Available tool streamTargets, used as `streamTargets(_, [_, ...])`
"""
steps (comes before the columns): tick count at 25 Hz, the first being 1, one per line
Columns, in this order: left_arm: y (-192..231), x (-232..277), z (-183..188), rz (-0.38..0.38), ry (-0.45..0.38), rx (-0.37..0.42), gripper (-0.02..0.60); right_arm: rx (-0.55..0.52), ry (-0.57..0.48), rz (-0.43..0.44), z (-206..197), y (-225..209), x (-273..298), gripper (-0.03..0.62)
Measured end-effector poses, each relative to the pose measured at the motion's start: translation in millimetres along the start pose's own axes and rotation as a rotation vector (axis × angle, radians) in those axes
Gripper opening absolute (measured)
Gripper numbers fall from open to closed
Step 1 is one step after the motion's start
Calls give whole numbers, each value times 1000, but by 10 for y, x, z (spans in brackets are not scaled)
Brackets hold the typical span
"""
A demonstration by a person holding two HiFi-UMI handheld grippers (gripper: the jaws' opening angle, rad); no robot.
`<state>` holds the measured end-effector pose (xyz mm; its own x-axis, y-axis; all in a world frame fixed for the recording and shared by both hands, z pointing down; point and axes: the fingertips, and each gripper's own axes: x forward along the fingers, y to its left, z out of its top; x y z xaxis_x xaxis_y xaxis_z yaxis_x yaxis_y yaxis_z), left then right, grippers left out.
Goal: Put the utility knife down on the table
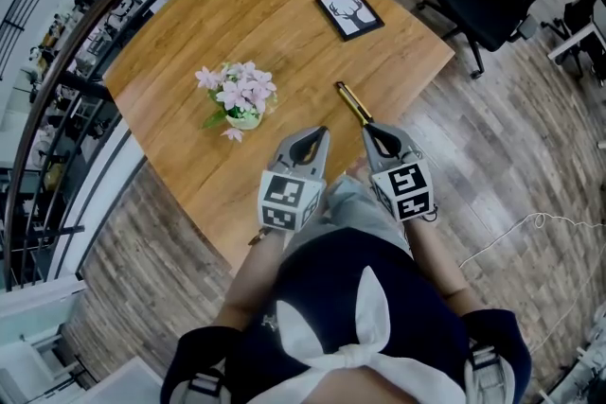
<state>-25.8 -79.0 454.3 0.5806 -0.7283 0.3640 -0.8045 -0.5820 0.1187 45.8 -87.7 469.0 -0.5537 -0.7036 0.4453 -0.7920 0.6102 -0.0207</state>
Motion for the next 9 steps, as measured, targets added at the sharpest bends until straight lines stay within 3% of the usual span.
streamTargets(9, [-85, -97, -91, 1, 1, 1, 15, 15, 9, 2, -117, 82, -73, -3])
